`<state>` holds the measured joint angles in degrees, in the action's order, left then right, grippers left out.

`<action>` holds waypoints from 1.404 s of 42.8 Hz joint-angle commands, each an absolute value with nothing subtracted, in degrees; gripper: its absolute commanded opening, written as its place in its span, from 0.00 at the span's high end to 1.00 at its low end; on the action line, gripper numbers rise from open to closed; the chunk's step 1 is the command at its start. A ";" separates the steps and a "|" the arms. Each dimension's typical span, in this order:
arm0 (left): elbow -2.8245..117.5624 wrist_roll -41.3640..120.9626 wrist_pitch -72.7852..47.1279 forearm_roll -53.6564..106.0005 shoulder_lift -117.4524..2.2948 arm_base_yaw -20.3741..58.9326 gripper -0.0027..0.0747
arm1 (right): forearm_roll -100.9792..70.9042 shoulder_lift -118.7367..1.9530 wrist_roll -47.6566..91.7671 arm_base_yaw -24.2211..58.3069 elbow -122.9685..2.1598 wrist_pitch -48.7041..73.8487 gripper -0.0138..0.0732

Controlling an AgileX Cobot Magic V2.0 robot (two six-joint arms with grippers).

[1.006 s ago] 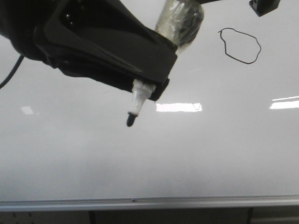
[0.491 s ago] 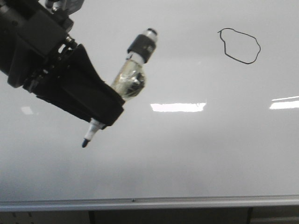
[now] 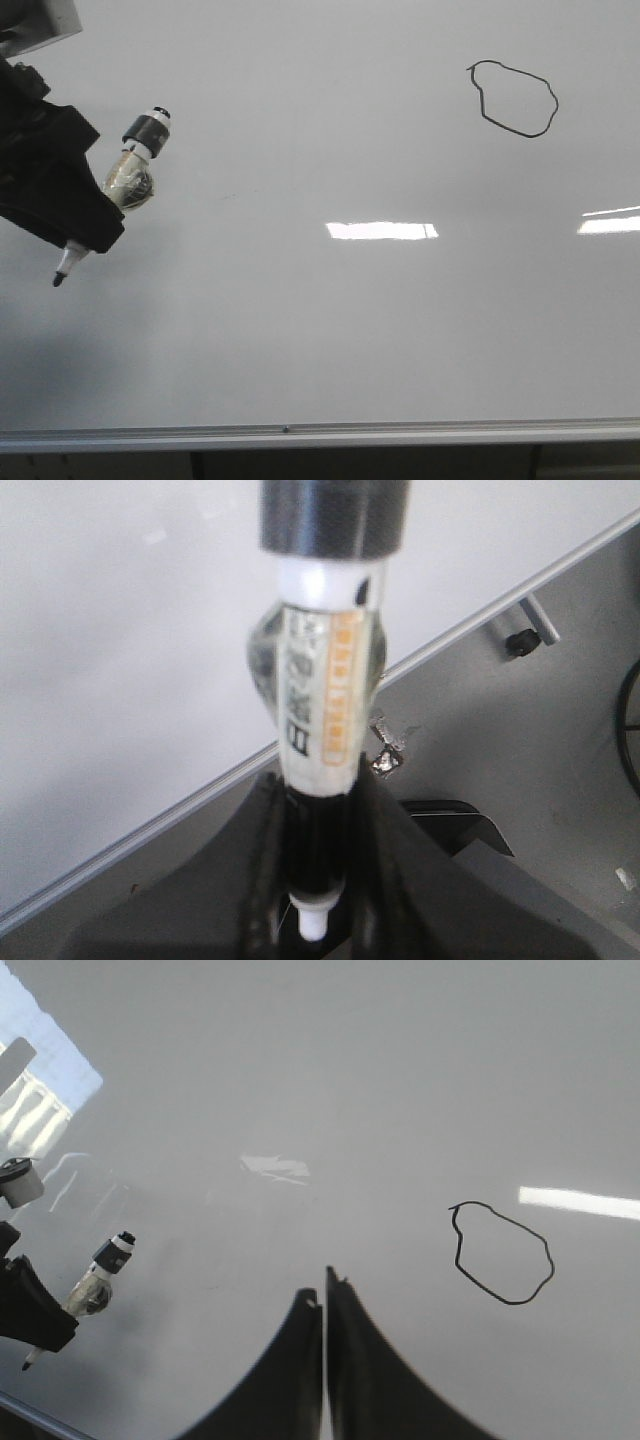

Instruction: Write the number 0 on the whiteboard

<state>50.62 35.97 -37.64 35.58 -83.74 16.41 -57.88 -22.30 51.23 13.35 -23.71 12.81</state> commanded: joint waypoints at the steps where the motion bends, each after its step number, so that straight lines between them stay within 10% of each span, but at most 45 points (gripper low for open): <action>1: 52.20 33.43 -34.75 35.10 -81.90 16.05 0.99 | -58.63 -18.22 52.00 12.96 -22.41 9.79 0.92; 30: 52.20 20.69 -25.41 21.36 -83.66 -7.77 0.99 | -58.63 -11.32 52.00 12.96 -19.45 9.68 0.92; 53: 52.20 20.82 -13.02 21.35 -91.23 -7.08 0.99 | -58.63 -11.32 52.00 12.96 -19.45 9.73 0.92; 60: 52.20 20.82 -12.44 21.11 -92.70 -7.08 0.85 | -58.63 -11.32 52.00 12.96 -19.45 9.73 0.92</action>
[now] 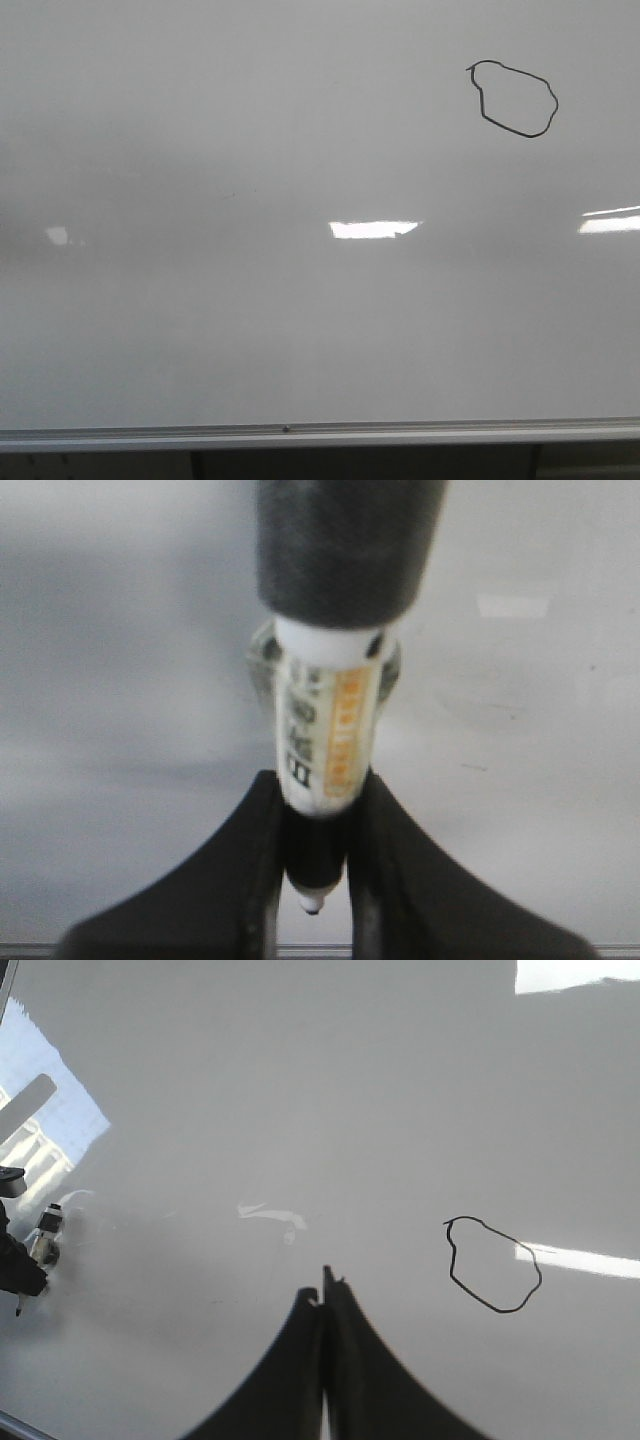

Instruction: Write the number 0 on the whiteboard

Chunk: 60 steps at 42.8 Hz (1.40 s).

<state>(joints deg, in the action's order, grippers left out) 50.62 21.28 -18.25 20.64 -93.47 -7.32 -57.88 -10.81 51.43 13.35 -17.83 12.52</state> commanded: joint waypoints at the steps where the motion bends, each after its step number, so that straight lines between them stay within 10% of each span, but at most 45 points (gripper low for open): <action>1: 52.20 20.82 -12.43 21.12 -92.77 -7.08 0.81 | -58.63 -11.32 52.00 12.96 -19.45 9.73 0.92; 20: 52.20 20.82 -13.54 19.69 -92.07 -7.08 0.10 | -58.63 -11.32 52.00 12.96 -19.45 9.73 0.92; 39: 52.20 20.82 -25.32 14.20 -68.89 -7.08 0.09 | -58.63 -11.32 52.00 12.96 -19.45 9.68 0.92; 45: 52.20 20.82 -29.64 17.49 -61.61 -7.08 0.20 | -58.63 -11.32 52.00 12.96 -19.45 9.68 0.92; 60: 52.08 20.82 -41.08 21.71 -50.11 -7.08 0.97 | -58.63 -11.32 52.00 12.96 -19.45 9.68 0.92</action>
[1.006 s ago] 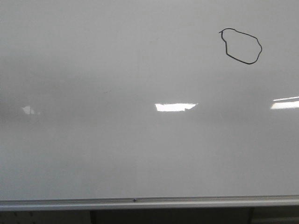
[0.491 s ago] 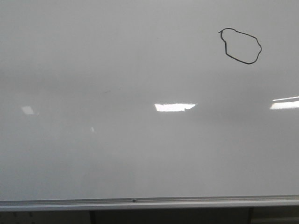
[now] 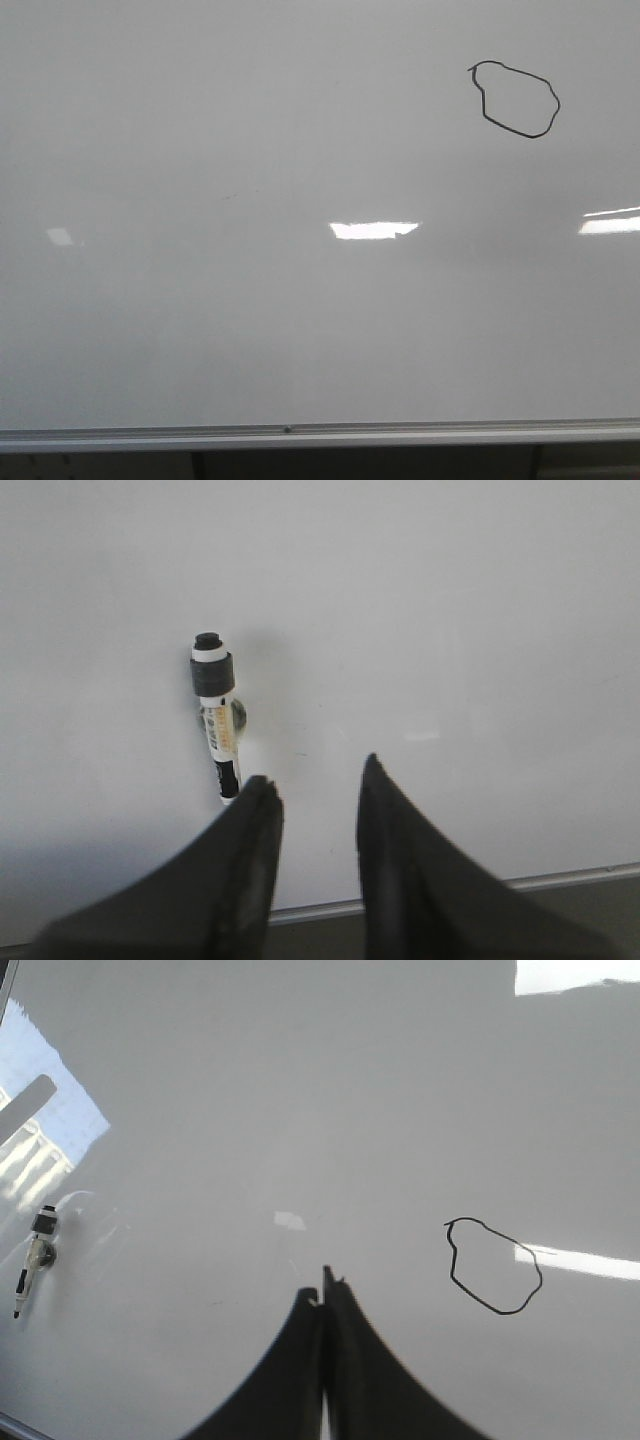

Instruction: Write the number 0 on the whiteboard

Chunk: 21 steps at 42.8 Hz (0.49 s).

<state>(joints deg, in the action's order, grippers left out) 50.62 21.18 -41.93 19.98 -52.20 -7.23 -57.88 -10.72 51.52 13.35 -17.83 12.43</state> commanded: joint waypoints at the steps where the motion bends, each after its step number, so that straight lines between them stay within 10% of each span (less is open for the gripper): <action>1: 52.08 20.82 -41.57 21.71 -49.61 -7.08 0.99 | -58.63 -11.32 52.00 12.96 -19.45 9.68 0.92; 21: 52.08 20.82 -45.58 22.11 -44.89 -7.08 0.99 | -58.63 -11.32 52.00 12.96 -19.45 9.68 0.92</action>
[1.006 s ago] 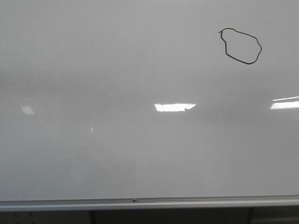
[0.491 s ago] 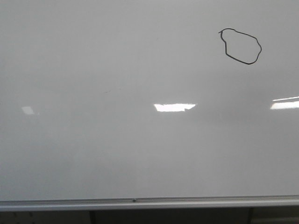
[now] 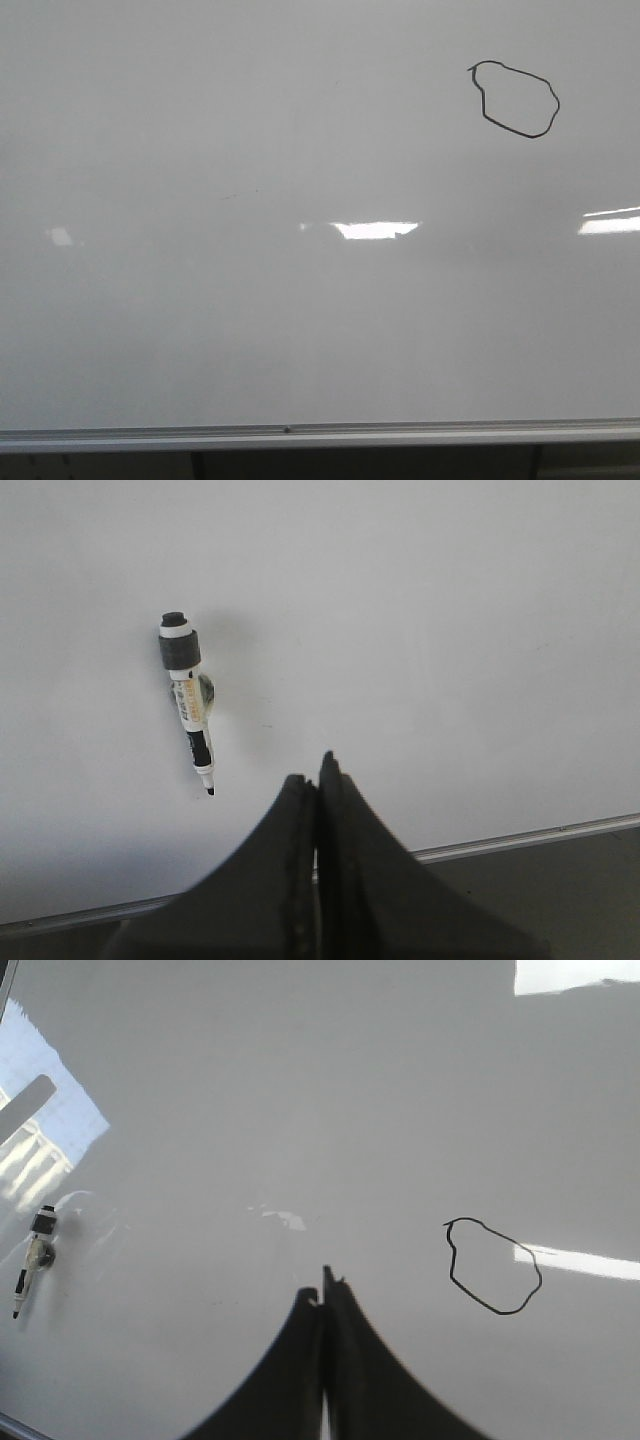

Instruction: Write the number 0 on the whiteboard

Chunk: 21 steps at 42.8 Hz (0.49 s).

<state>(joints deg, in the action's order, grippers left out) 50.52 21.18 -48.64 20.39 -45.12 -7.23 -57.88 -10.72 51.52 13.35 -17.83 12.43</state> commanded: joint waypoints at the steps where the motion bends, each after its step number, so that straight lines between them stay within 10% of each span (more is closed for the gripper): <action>1: 52.08 20.82 -45.58 22.11 -44.89 -7.08 0.99 | -58.63 -11.32 52.00 12.96 -19.45 9.68 0.92; 21: 47.15 20.58 -36.09 22.01 -41.90 -6.80 0.99 | -58.63 -11.32 52.00 12.96 -19.45 9.68 0.92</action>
<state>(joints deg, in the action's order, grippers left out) 48.15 21.18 -44.60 20.66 -43.96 -7.23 -57.88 -10.72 51.52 13.35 -17.83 12.43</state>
